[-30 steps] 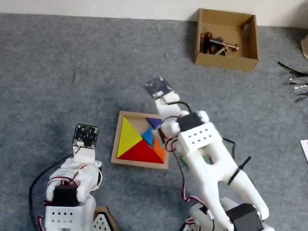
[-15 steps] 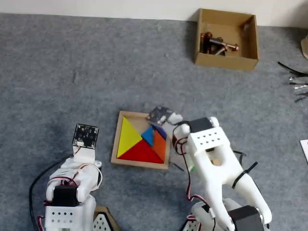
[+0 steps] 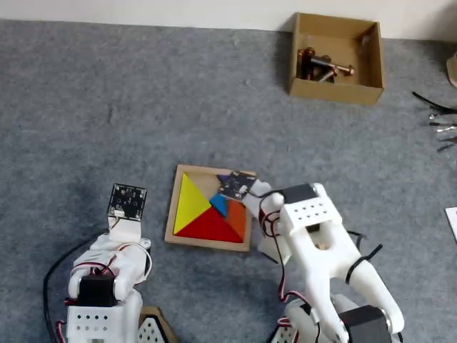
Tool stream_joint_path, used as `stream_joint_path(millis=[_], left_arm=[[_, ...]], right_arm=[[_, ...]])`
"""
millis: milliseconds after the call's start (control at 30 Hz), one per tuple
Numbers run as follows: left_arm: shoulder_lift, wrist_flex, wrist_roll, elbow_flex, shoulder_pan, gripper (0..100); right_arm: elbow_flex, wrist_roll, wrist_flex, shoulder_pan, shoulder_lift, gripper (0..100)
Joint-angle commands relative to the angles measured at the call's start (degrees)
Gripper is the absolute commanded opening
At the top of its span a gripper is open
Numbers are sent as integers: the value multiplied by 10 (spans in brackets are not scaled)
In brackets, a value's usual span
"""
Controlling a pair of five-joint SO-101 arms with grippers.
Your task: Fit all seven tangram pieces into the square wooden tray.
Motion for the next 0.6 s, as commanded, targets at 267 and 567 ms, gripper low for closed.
stream_joint_path(millis=[267, 567], left_arm=[[-3, 3, -3, 11, -5, 5], [-3, 3, -3, 11, -5, 5]], right_arm=[[64, 6, -95, 19, -18, 249], [61, 3, -94, 19, -23, 245]])
